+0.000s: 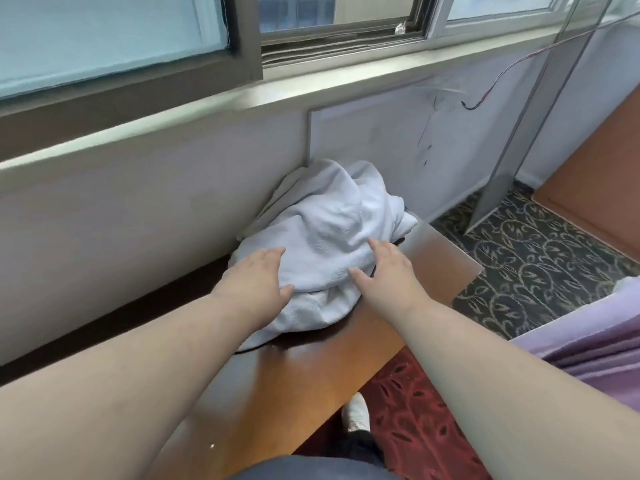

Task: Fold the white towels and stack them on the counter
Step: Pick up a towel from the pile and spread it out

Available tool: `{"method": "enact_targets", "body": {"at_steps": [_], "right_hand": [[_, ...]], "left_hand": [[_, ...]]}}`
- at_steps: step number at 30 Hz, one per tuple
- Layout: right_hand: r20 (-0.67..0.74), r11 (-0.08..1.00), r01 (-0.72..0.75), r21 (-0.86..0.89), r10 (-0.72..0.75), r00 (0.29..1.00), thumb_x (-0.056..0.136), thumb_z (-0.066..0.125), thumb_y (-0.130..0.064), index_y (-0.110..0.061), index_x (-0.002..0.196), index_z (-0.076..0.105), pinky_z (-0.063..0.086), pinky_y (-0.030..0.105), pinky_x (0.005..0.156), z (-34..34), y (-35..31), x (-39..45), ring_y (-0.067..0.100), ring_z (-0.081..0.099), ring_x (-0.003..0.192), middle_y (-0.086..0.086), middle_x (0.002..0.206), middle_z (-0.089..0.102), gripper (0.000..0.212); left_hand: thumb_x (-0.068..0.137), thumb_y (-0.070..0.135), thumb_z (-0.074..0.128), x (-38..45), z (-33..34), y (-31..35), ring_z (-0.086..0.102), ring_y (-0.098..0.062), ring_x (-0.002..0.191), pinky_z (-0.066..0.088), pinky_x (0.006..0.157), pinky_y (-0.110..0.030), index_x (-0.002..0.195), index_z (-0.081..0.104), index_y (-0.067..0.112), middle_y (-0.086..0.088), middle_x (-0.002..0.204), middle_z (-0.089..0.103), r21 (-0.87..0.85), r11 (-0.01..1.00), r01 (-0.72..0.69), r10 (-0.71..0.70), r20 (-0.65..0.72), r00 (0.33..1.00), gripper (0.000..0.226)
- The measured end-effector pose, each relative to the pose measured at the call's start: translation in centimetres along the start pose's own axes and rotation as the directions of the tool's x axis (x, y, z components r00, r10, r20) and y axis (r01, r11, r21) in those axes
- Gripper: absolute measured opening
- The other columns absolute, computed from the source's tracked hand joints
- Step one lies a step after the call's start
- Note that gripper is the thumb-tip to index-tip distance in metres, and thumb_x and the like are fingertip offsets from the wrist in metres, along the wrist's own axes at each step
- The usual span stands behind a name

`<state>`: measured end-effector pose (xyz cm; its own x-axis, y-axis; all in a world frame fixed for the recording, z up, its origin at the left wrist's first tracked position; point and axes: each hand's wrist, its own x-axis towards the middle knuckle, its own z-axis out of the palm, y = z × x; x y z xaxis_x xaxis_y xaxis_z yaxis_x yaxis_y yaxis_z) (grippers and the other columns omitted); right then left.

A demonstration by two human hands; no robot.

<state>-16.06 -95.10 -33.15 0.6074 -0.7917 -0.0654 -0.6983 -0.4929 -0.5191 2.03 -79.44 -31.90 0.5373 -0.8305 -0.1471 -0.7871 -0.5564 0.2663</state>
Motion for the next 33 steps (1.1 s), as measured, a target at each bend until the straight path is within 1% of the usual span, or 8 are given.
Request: {"method": "enact_targets", "body": {"at_steps": [9, 14, 17, 19, 23, 26, 29, 33], "right_hand": [[0.149, 0.979, 0.179, -0.095, -0.163, 0.975, 0.095, 0.055, -0.05, -0.03, 0.155, 0.026, 0.018, 0.045, 0.12, -0.9, 1.9, 16.1, 0.025, 0.006, 0.151, 0.008, 0.164, 0.013, 0.069], [0.305, 0.94, 0.271, -0.206, -0.202, 0.931, 0.077, 0.061, -0.072, -0.042, 0.153, 0.014, 0.016, 0.052, 0.118, -0.4, 3.0, 22.1, 0.031, -0.004, 0.152, 0.006, 0.166, 0.0, 0.094], [0.349, 0.923, 0.282, -0.261, -0.182, 0.919, 0.072, 0.062, -0.076, -0.043, 0.146, 0.023, 0.028, 0.055, 0.108, 0.9, 2.9, 24.2, 0.033, 0.017, 0.145, 0.012, 0.157, 0.021, 0.09], [0.309, 0.904, 0.298, -0.306, -0.202, 0.929, 0.075, 0.063, -0.072, -0.039, 0.136, 0.035, 0.031, 0.049, 0.099, 1.9, 2.9, 24.7, 0.03, 0.034, 0.129, 0.008, 0.136, 0.042, 0.074], [0.215, 0.89, 0.353, -0.287, -0.299, 0.93, 0.08, 0.064, -0.066, -0.034, 0.118, 0.047, 0.031, 0.045, 0.089, 2.8, 3.3, 24.6, 0.029, 0.042, 0.111, 0.004, 0.117, 0.049, 0.052], [0.182, 0.887, 0.396, -0.236, -0.36, 0.915, 0.085, 0.064, -0.056, -0.03, 0.114, 0.05, 0.033, 0.044, 0.086, 2.6, 3.3, 24.2, 0.029, 0.043, 0.105, 0.003, 0.111, 0.047, 0.041], [0.164, 0.895, 0.432, -0.115, -0.411, 0.897, 0.087, 0.064, -0.031, -0.026, 0.111, 0.052, 0.04, 0.045, 0.084, 2.0, 3.1, 23.5, 0.03, 0.044, 0.101, 0.003, 0.107, 0.043, 0.028], [0.099, 0.867, 0.492, 0.078, -0.498, 0.861, 0.083, 0.064, -0.015, -0.024, 0.112, 0.053, 0.042, 0.038, 0.083, 0.9, 1.8, 22.5, 0.028, 0.043, 0.107, 0.002, 0.109, 0.04, 0.032]], "left_hand": [[0.09, 0.048, 0.06, 13.9, 0.9, 4.1, 0.03, -0.029, 0.141, 0.029, 0.113, -0.04, 0.156, 0.011, 0.027, -0.005, 0.159, 0.022, -0.059, 0.99, 0.131, -0.126, 0.071, 0.989, 0.085], [0.079, 0.057, 0.071, 19.1, 2.3, 4.4, 0.022, -0.03, 0.145, 0.023, 0.117, -0.041, 0.157, 0.002, 0.023, -0.009, 0.161, 0.015, -0.049, 0.975, 0.216, -0.204, 0.179, 0.962, 0.109], [0.073, 0.059, 0.076, 20.4, 3.1, 4.2, 0.03, -0.033, 0.14, 0.028, 0.113, -0.04, 0.156, 0.009, 0.021, -0.012, 0.156, 0.025, -0.051, 0.955, 0.292, -0.279, 0.179, 0.944, 0.113], [0.07, 0.061, 0.077, 20.9, 3.5, 4.1, 0.036, -0.034, 0.134, 0.031, 0.11, -0.04, 0.153, 0.023, 0.021, -0.014, 0.147, 0.035, -0.033, 0.943, 0.332, -0.323, 0.158, 0.933, 0.107], [0.069, 0.058, 0.079, 21.0, 4.1, 3.9, 0.042, -0.034, 0.12, 0.037, 0.104, -0.042, 0.132, 0.046, 0.025, -0.011, 0.127, 0.044, -0.072, 0.929, 0.364, -0.352, 0.141, 0.926, 0.078], [0.072, 0.055, 0.078, 20.8, 4.1, 4.1, 0.045, -0.034, 0.112, 0.041, 0.099, -0.044, 0.123, 0.049, 0.024, -0.011, 0.119, 0.044, -0.088, 0.934, 0.345, -0.333, 0.133, 0.934, 0.067], [0.08, 0.043, 0.076, 20.2, 3.6, 4.2, 0.052, -0.034, 0.1, 0.045, 0.087, -0.04, 0.12, 0.047, 0.023, -0.006, 0.108, 0.04, -0.134, 0.945, 0.3, -0.288, 0.098, 0.953, 0.054], [0.088, 0.032, 0.07, 18.6, 2.6, 4.2, 0.053, -0.036, 0.09, 0.045, 0.077, -0.043, 0.12, 0.045, 0.017, -0.011, 0.105, 0.038, -0.131, 0.962, 0.241, -0.25, -0.051, 0.967, 0.043]]}}
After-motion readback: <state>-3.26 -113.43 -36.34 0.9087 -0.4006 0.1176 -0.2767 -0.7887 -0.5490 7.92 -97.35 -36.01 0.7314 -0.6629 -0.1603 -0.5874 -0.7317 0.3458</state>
